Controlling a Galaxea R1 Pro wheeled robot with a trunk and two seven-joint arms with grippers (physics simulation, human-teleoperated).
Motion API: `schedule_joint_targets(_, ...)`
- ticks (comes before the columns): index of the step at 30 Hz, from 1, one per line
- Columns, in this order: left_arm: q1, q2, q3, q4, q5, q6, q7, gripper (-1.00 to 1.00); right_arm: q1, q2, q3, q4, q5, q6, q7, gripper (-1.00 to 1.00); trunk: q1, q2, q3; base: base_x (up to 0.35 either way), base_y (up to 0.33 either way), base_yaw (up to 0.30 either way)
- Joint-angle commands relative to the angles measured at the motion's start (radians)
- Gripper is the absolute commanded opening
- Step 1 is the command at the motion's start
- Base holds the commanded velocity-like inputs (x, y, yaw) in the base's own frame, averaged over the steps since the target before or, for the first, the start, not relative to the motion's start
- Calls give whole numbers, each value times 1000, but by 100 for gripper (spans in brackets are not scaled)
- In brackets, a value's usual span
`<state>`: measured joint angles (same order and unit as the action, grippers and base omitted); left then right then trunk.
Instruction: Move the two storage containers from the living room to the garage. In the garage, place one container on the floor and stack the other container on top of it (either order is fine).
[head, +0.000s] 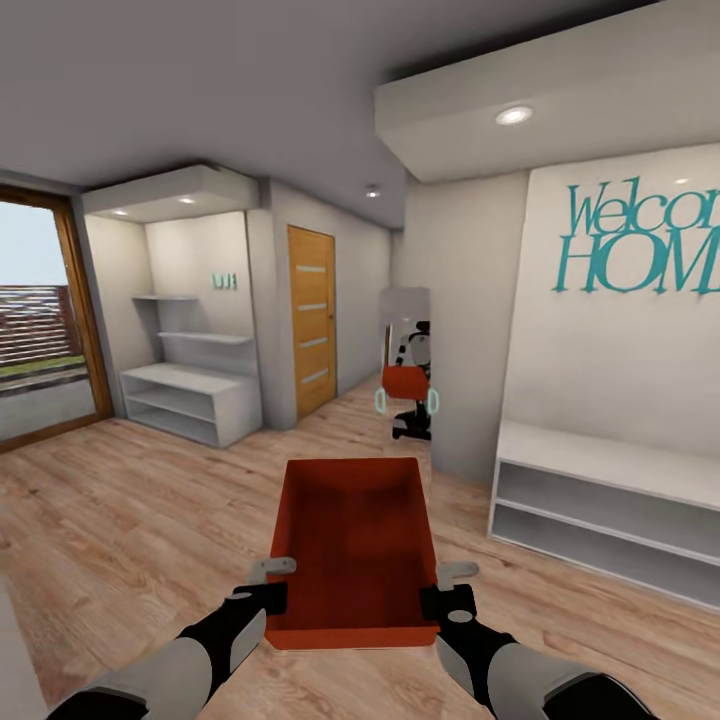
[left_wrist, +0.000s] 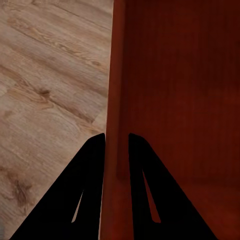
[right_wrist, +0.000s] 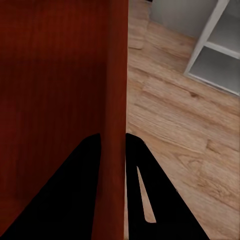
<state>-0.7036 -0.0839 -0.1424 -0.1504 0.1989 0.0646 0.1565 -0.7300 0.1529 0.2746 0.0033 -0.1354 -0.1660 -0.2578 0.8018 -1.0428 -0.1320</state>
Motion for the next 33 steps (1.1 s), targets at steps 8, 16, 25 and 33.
schedule_joint_targets(8,-2,73,58,-6,-12,-3,12,-100,0,1,-41,1,-3,0,5,-100,1,-1,-1,325,0,0)
schedule_joint_targets(16,-2,73,58,-6,-12,-3,12,-100,0,1,-41,1,-4,1,6,-100,1,-1,-1,325,0,79)
schedule_joint_targets(25,-2,73,58,-6,-12,-3,12,-100,0,1,-42,1,-4,0,6,-100,1,-1,-1,325,0,260)
schedule_joint_targets(33,-2,73,58,-6,-12,-3,11,-100,0,1,-43,1,-4,0,6,-100,1,-1,-1,325,0,153)
